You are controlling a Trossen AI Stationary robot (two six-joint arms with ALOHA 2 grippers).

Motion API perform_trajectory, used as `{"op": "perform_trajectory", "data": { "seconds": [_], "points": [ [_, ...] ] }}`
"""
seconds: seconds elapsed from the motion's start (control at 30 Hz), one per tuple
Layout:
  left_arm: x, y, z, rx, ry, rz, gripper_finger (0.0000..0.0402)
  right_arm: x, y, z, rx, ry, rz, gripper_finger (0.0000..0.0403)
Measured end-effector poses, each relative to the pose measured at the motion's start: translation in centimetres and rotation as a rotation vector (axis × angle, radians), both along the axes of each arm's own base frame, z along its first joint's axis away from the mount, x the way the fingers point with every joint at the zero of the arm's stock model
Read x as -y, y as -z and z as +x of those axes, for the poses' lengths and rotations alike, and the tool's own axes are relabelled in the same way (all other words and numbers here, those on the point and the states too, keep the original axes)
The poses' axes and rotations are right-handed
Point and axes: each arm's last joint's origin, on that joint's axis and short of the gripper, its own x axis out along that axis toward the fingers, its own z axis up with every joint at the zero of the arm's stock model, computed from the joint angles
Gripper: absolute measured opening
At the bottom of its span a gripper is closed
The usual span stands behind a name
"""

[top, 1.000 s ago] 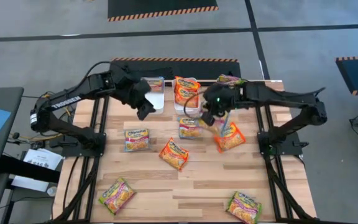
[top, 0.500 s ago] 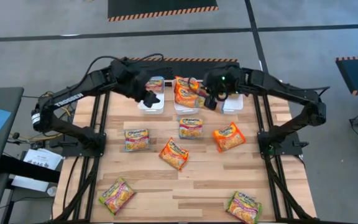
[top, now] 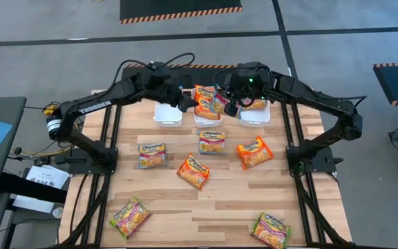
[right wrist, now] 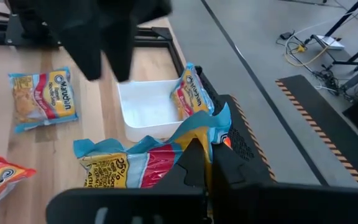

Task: Sort Maruchan noodles
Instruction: Put the blue noodle pack into the left white bin

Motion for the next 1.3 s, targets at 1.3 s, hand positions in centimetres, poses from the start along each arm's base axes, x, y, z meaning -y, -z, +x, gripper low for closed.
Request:
{"op": "perform_trajectory", "data": {
  "seconds": [1.3],
  "points": [
    [-2.3, 2.0, 5.1, 0.218, 0.141, 0.092, 0.0137, -1.6, 0.4, 0.9, -0.009, -0.057, 0.043, 0.0013]
  ]
}}
